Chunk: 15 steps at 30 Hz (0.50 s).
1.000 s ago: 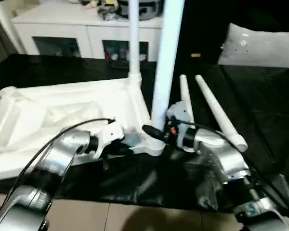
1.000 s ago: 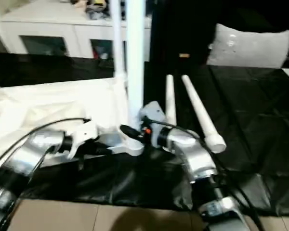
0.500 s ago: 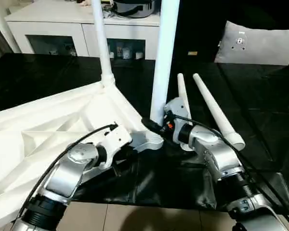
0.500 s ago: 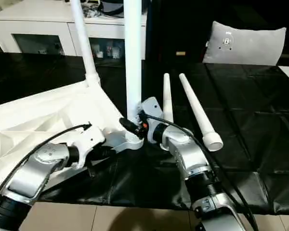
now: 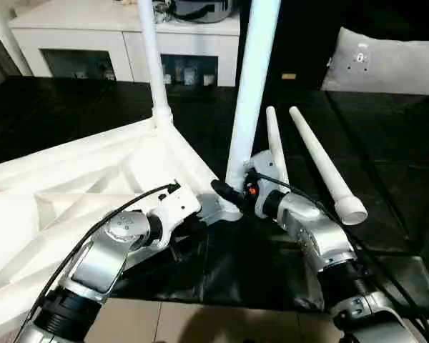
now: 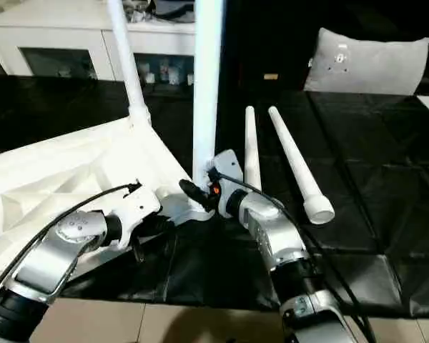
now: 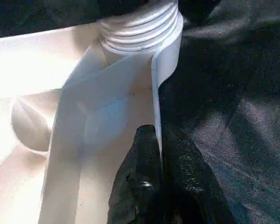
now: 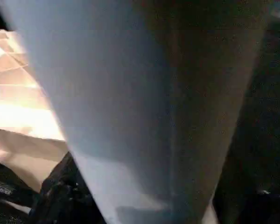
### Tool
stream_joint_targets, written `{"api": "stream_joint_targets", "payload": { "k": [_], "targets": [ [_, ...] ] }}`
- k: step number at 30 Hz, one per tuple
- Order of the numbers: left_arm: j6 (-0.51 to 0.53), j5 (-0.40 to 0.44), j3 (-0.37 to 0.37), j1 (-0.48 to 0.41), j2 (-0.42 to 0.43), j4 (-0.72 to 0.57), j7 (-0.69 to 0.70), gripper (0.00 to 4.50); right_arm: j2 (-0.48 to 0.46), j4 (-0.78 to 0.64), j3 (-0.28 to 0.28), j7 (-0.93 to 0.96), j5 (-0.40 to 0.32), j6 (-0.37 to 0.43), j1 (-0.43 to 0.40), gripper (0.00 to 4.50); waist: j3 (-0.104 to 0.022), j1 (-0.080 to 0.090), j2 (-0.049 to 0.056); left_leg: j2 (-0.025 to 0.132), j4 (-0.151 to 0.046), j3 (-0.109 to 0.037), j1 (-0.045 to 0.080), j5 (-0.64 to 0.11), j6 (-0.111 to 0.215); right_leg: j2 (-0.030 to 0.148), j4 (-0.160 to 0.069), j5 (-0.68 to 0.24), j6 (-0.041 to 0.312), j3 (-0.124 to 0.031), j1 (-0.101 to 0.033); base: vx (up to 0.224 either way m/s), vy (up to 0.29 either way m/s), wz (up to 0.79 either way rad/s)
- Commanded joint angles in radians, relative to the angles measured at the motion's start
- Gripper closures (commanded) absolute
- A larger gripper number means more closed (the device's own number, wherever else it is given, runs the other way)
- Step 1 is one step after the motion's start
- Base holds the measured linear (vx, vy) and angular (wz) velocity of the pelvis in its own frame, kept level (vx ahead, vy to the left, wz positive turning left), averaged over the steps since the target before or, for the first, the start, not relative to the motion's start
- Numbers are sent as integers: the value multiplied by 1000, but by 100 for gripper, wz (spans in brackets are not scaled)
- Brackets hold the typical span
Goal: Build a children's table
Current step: Insert table leg to table base
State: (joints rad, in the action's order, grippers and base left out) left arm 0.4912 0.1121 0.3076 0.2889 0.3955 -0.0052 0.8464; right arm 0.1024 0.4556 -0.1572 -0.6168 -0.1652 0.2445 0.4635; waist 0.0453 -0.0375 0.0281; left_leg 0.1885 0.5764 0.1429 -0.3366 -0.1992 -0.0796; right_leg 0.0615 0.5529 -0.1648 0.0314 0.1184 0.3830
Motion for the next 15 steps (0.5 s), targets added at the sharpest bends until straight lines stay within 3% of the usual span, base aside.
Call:
{"api": "stream_joint_targets", "payload": {
  "k": [1, 4, 5, 8, 9, 12, 15],
  "targets": [
    [-36, 21, -10, 52, 18, -8, -16, 450, 4, 29, -16, -7, 2, 47, -36, 127, -40, -5, 9, 39, -85, -14, 2, -403, 25, 92, -90, -526, 75, -60, -22, 0, 0, 0],
    [-62, 21, -14, 64, 34, 23, -15, 450, 14, -14, -1, -11, -8, 33, -68, 101, -48, -18, 11, 41, -84, -9, -7, -311, 29, 91, -75, -411, 106, -66, -32, 0, 0, 0],
    [-66, 20, -15, 65, 37, 28, -14, 450, 16, -23, 3, -13, -13, 31, -74, 91, -56, -22, 8, 43, -82, -8, -15, -244, 33, 91, -58, -319, 127, -69, -40, 0, 0, 0],
    [-85, 14, -16, 68, 47, 46, -8, 450, 23, -66, 18, -30, -29, 18, -92, 67, -62, -31, 13, 42, -71, -4, -24, -134, 51, 90, -41, -182, 160, -70, -46, 0, 0, 0],
    [-91, 12, -15, 68, 50, 51, -7, 450, 26, -77, 19, -38, -33, 16, -95, 52, -65, -34, 10, 40, -67, -1, -27, -92, 65, 87, -34, -119, 177, -67, -48, 0, 0, 0],
    [-114, 8, -10, 71, 59, 74, 2, 450, 36, -121, 28, -55, -49, 9, -107, 28, -64, -36, 14, 41, -65, 0, -25, -98, 70, 86, -35, -112, 185, -65, -48, 0, 0, 0],
    [-136, 4, -7, 78, 66, 100, 8, 450, 53, -161, 29, -59, -51, 30, -115, 9, -61, -36, 14, 42, -69, -1, -22, -135, 58, 85, -40, -174, 171, -64, -49, 0, 0, 0]
  ]
}}
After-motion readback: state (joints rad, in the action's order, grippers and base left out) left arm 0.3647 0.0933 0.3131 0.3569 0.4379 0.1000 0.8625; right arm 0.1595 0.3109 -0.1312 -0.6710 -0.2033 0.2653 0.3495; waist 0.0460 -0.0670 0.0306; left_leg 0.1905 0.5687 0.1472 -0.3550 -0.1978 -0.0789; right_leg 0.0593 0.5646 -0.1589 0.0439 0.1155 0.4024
